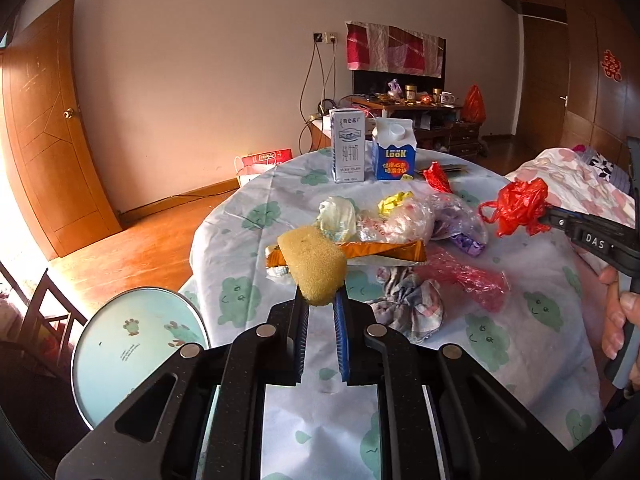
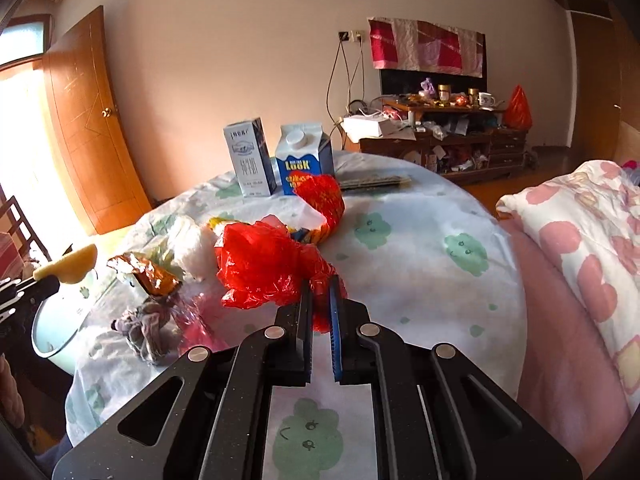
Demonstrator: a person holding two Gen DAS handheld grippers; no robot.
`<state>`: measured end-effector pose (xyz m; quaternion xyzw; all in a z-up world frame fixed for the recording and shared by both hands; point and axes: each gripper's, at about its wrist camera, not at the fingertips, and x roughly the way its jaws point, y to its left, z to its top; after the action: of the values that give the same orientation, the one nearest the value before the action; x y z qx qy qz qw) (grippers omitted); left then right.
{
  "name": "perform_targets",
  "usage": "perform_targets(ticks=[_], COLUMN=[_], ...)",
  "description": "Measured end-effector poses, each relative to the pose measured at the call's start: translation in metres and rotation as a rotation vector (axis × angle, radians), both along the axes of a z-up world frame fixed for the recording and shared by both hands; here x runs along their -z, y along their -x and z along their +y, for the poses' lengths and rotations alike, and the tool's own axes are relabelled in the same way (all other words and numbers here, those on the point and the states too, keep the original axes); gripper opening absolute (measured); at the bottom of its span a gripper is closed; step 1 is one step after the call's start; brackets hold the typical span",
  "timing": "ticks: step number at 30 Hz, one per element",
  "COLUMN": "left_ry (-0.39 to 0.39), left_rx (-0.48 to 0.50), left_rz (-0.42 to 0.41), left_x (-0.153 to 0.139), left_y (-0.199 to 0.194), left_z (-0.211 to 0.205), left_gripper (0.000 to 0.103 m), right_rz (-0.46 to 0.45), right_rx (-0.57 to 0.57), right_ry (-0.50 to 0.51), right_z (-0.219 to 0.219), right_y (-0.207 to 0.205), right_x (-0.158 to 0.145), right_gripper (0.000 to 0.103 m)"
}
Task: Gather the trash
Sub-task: 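Carry the sponge with the left tool while the right tool carries the red bag over the bucket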
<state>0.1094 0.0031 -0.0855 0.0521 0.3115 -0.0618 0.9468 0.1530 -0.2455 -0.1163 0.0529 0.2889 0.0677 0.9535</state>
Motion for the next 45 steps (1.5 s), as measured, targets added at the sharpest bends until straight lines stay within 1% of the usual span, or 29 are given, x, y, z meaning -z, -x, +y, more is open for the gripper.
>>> perform_targets(ticks=[2, 5, 8, 13, 20, 25, 29, 36, 45], left_ry=[-0.002, -0.004, -0.003, -0.008, -0.017, -0.034, -0.043, -0.058, -0.088], left_rx=[-0.034, -0.086, -0.138, -0.217, -0.300, -0.350, -0.382, -0.409, -0.452], left_rz=[-0.002, -0.002, -0.005, -0.007, 0.004, 0.006, 0.016, 0.039, 0.046], left_x=[0.001, 0.003, 0.004, 0.008, 0.018, 0.023, 0.028, 0.038, 0.042], left_y=[-0.001, -0.003, -0.002, -0.002, -0.005, -0.003, -0.001, -0.001, 0.006], left_z=[0.011, 0.028, 0.047, 0.073, 0.107, 0.128, 0.142, 0.154, 0.165], left_gripper=[0.012, 0.012, 0.012, 0.012, 0.012, 0.012, 0.012, 0.012, 0.012], right_rz=[-0.036, -0.054, -0.080, -0.097, -0.110, -0.111, -0.108, -0.094, -0.076], right_rx=[0.005, -0.019, -0.076, -0.166, -0.314, -0.396, -0.471, -0.565, -0.615], right_ry=[0.000, -0.007, -0.003, 0.004, 0.024, 0.033, 0.063, 0.101, 0.154], right_z=[0.005, 0.015, 0.038, 0.081, 0.152, 0.196, 0.230, 0.263, 0.286], right_y=[0.003, -0.001, -0.008, -0.027, -0.052, -0.063, -0.069, -0.071, -0.076], right_x=[-0.009, -0.019, -0.027, -0.030, -0.026, -0.023, -0.016, -0.003, 0.013], right_gripper=[0.008, 0.008, 0.008, 0.008, 0.008, 0.008, 0.008, 0.009, 0.008])
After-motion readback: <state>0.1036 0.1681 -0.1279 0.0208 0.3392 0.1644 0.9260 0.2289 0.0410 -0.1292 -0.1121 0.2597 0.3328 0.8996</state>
